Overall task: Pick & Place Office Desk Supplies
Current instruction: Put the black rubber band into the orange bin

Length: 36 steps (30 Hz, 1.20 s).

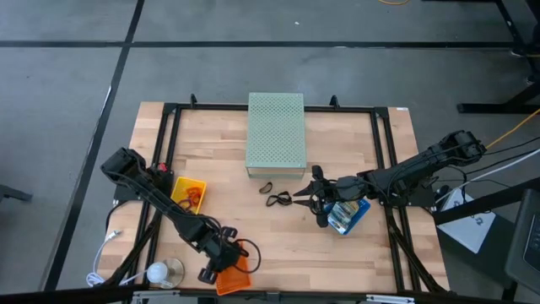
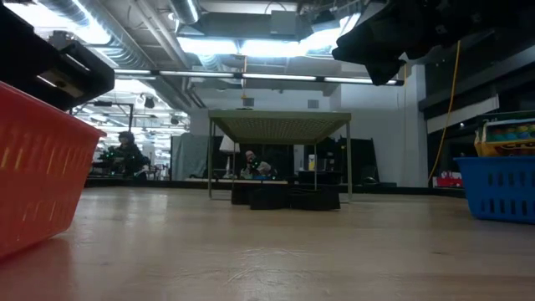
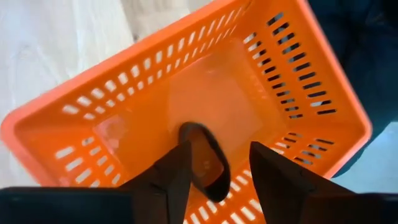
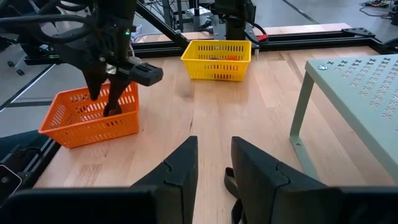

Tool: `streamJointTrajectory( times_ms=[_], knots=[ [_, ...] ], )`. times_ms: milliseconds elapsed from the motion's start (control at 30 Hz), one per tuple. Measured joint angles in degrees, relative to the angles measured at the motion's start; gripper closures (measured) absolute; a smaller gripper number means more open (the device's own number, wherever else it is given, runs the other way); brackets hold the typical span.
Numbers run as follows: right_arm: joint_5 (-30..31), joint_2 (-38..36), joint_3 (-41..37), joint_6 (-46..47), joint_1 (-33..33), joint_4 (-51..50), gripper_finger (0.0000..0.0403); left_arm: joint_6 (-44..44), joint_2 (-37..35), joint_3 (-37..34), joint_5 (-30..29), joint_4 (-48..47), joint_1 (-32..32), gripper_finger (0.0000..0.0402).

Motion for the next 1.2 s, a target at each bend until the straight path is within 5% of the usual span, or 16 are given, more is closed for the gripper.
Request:
streamJointTrajectory(
  times_ms=[367, 667, 1200],
  knots=[
    [0.00, 0.00, 0.00, -0.44, 0.00, 0.00, 0.0304, 9.35, -5.23, 0.00, -1.82, 9.47, -0.02, 0.0248],
    [0.00, 0.00, 0.00, -0.46, 0.00, 0.02, 0.0304, 24.70, -8.58, 0.04, -26.40, 11.03, 4.04, 0.0251],
    [-0.02, 0.00, 0.00, 1.14, 0.00, -0.02, 0.0304, 30.03, 1.28, 0.02, -22.88, 10.59, 23.19, 0.0271]
  ],
)
